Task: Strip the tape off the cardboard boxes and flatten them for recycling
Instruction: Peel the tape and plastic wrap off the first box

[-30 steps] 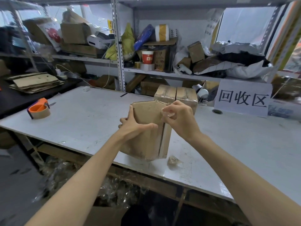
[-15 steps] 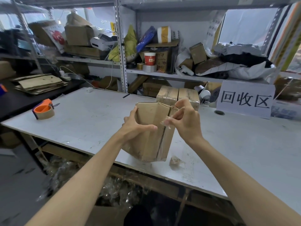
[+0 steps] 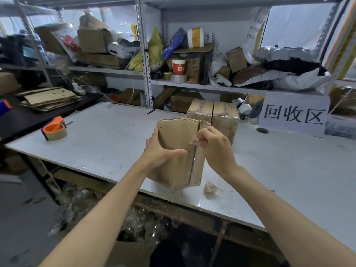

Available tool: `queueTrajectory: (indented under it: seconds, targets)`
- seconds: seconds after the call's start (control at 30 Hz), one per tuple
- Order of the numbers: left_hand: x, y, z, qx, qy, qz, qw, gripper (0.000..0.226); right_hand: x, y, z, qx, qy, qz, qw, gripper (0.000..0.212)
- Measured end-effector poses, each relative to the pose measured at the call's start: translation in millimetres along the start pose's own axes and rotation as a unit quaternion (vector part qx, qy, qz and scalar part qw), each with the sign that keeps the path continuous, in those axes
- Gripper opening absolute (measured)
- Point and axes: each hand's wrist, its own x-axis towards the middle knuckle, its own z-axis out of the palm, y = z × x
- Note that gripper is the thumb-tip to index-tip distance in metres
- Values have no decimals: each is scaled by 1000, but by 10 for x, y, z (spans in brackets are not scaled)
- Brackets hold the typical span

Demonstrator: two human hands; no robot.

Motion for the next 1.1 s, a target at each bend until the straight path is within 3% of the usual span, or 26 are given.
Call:
queueTrajectory:
  seconds: [0.17,0.23,0.4,0.5,0.6,0.67,0.77,0.8,0.93,1.1]
  targets:
    - [-12,25,1,5,3,-7,1000,135,132,53,-168,58,-166,35,984,14]
    - [-22,23,37,15,19,-8,1000,134,134,30,-166,46,-182,33,982,16]
    - [-19,-60,-41,-13,16,-35,999,136,57,-40,-67,119,-34,115,986,19]
    - [-27,-125,-128,-22,-2,-40,999,136,6,-102,31,200,16,173,964,22]
    - [-43,-146,-173,-37,-5,-50,998,137,-5,-187,132,221,46,175,958,27]
    - [-51,-151,-207,-42,-9,-58,997,138,12,-226,158,208,55,153,964,40]
    - [-60,-159,-235,-49,-11,-59,997,138,51,-232,127,205,68,113,970,77]
    - [-59,-160,-234,-57,-10,-59,997,138,57,-223,121,186,71,89,976,73]
    - [-52,-140,-198,-74,-8,-51,996,136,-2,-192,148,92,59,-4,994,20]
    - [-66,-103,-170,-68,-4,-35,997,136,5,-106,138,83,-7,9,996,19]
